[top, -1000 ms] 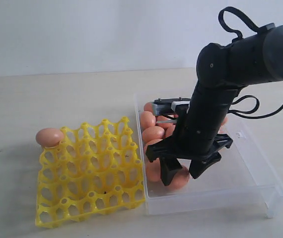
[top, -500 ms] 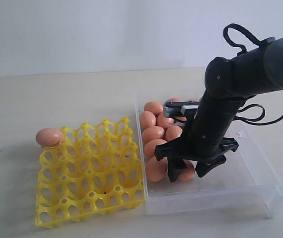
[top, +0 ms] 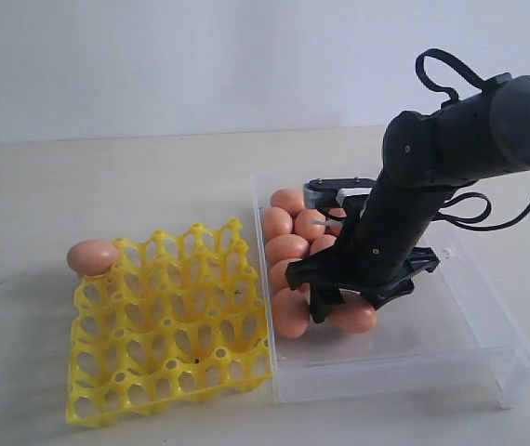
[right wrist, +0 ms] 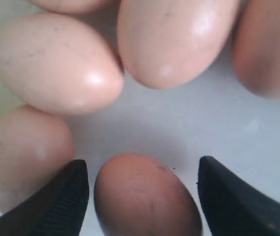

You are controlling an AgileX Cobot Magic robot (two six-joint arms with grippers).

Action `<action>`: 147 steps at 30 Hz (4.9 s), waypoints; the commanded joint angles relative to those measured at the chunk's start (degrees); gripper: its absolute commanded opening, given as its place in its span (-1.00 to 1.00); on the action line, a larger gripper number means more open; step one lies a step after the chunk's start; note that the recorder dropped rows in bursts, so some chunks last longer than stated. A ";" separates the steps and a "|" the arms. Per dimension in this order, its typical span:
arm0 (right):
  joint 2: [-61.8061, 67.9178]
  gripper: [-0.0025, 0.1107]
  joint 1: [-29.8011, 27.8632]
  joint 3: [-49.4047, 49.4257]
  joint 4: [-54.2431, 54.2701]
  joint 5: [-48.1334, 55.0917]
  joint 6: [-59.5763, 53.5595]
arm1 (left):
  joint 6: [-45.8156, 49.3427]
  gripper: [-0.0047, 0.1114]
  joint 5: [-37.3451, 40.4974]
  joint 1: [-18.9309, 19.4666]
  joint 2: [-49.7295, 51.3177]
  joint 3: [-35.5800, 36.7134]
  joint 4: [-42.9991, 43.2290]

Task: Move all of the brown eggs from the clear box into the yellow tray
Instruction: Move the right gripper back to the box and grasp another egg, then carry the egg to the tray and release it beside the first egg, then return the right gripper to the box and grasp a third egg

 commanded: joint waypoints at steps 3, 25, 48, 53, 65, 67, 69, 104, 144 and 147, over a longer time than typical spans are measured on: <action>0.04 0.13 -0.36 0.14 -1.12 1.13 0.14 | -0.09 -0.92 -0.56 -0.25 -0.32 -0.23 -0.06; -20.04 -0.96 7.68 7.84 -4.66 -40.45 2.91 | -0.09 -0.92 -0.56 -0.25 -0.32 -0.23 -0.06; 12.64 -0.96 15.61 -14.03 -55.07 -66.05 57.55 | -0.09 -0.92 -0.56 -0.25 -0.32 -0.23 -0.06; 15.19 -0.96 15.61 -15.96 -55.07 -64.54 57.42 | -0.09 -0.92 -0.56 -0.25 -0.32 -0.23 -0.06; 16.99 -0.95 15.61 -16.58 -55.36 -62.52 57.42 | -0.09 -0.92 -0.56 -0.25 -0.32 -0.23 -0.06; 16.99 -0.88 15.61 -16.58 -55.36 -62.41 57.42 | -0.09 -0.92 -0.56 -0.25 -0.32 -0.23 -0.06; 16.99 -0.73 15.61 -16.58 -55.36 -62.41 57.42 | -0.09 -0.92 -0.56 -0.25 -0.32 -0.23 -0.06; -16.11 -0.35 14.93 -2.40 -53.91 -26.24 47.74 | -0.09 -0.92 -0.56 -0.25 -0.32 -0.23 -0.06; 11.49 0.07 -7.38 -22.79 -9.71 13.47 3.03 | -0.09 -0.92 -0.56 -0.25 -0.32 -0.23 -0.06; 11.86 0.07 -7.38 -22.79 -9.30 13.47 2.81 | -0.09 -0.92 -0.56 -0.25 -0.32 -0.23 -0.06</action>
